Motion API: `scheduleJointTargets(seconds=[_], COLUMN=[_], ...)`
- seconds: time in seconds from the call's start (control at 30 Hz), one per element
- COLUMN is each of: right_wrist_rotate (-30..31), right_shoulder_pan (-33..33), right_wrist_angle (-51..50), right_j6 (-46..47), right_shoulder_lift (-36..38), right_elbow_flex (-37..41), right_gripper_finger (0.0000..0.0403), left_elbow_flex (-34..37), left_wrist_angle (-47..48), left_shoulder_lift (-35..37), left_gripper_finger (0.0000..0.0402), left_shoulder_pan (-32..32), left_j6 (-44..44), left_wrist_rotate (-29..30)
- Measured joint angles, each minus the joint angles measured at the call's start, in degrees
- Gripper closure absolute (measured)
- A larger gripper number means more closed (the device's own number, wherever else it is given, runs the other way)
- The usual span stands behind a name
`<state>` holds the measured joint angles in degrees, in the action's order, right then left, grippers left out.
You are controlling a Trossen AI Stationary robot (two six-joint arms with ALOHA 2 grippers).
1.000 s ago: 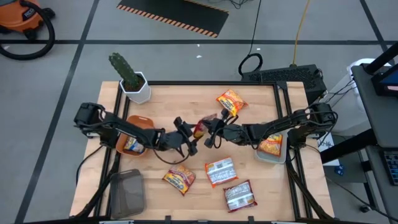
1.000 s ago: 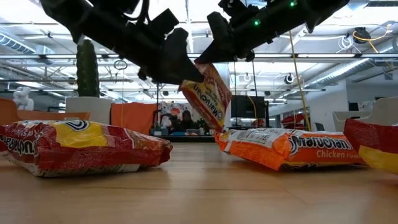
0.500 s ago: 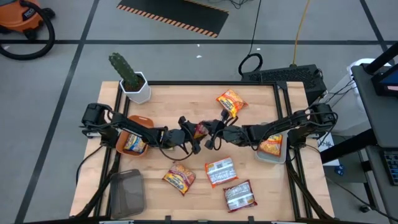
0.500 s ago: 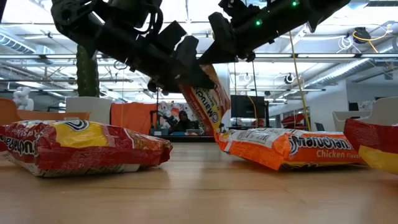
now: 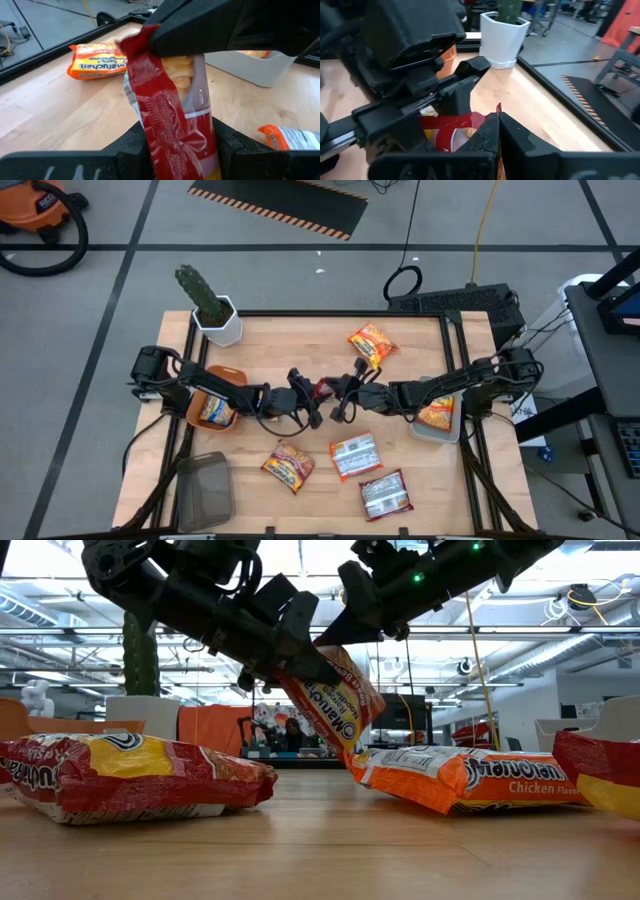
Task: Sort Maruchan noodles
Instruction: Put the top red noodle pack into the black bin
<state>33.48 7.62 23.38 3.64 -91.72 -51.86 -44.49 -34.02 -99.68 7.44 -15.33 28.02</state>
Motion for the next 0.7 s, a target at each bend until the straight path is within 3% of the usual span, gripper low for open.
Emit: scheduleJointTargets(seconds=[0.23,0.5,0.7], right_wrist_rotate=[-0.93,-1.3,-2.24], right_shoulder_pan=[0.48,3.04,5.5], right_wrist_angle=[0.31,-2.95,-8.89], right_j6=[1.66,1.7,1.72], right_shoulder_lift=[1.74,7.62,13.65], right_elbow_flex=[0.0,0.0,-0.02], right_gripper_finger=[0.0369,0.0295,0.0269], left_elbow_flex=[0.02,0.04,0.02], left_wrist_angle=[1.28,17.11,30.75], left_shoulder_lift=[1.79,12.05,22.96], left_gripper_finger=[0.027,0.0265,0.0263], left_shoulder_pan=[1.93,6.26,10.48], left_j6=[-0.13,-2.53,-9.04], left_wrist_rotate=[-0.29,-2.59,-9.38])
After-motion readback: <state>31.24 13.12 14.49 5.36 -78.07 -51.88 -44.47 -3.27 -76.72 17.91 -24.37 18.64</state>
